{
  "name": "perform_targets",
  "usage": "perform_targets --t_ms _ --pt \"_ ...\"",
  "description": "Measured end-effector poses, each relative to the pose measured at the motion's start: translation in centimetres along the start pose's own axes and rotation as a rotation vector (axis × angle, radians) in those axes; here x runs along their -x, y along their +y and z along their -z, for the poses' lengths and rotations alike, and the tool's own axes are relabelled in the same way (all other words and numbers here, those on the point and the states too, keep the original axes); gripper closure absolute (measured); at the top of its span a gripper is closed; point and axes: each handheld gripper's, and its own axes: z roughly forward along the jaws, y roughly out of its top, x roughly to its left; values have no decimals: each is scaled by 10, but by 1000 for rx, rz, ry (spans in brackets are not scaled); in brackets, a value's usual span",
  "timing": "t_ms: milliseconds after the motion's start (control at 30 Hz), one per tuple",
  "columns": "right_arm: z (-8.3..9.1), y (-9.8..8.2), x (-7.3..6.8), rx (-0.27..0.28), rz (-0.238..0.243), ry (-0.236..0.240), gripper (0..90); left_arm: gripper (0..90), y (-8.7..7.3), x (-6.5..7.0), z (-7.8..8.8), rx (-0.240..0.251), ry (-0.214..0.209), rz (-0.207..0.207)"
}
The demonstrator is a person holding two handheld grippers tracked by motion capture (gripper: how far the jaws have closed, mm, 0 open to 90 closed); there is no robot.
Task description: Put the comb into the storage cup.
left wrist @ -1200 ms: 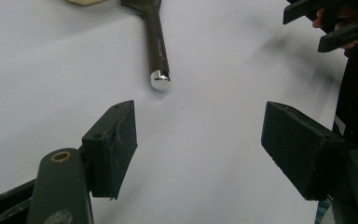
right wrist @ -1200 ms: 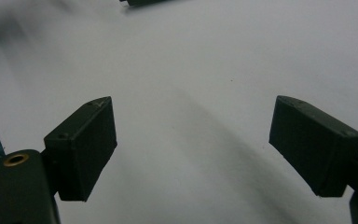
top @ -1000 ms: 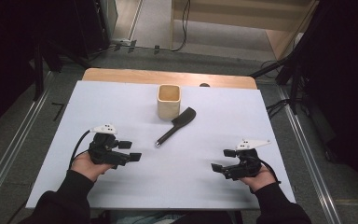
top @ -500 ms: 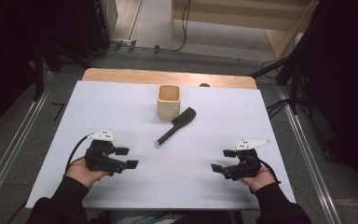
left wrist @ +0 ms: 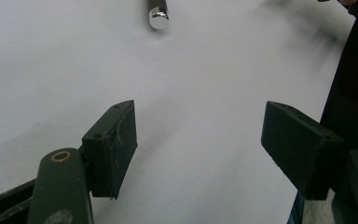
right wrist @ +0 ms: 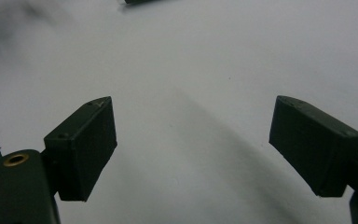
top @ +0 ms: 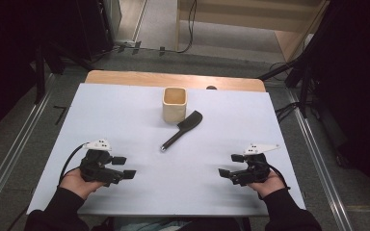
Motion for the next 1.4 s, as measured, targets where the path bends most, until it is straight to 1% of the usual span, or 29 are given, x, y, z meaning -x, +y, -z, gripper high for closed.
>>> perform_targets --t_ms 233,467,600,733,900,1000,1067,1167,1200,1333,1400 --pt "0 0 0 -1 -1 2 132 273 0 -1 -1 -1 -1 7" --pt "0 0 0 -2 -1 1 132 273 0 -1 -1 -4 2 6" --pt "0 0 0 -3 -1 2 132 273 2 -2 -1 3 1 2" --pt "-1 0 0 -5 2 1 132 274 6 0 -2 22 10 -4" --pt "-1 0 0 -8 7 2 132 273 15 -1 -7 53 0 12" --pt "-2 0 -1 -8 6 2 132 274 18 -2 -11 46 2 18" --pt "-2 0 -1 -11 8 2 132 274 20 -3 -13 40 5 13" --pt "-2 0 -1 -13 10 2 132 273 23 -2 -15 44 8 16" --pt "-2 0 -1 -13 10 3 132 273 24 -2 -15 45 3 19" --pt "-2 0 -1 -14 10 3 132 271 28 -2 -17 44 2 16" --pt "-2 0 -1 -14 9 3 132 243 30 -3 -17 52 -1 24"
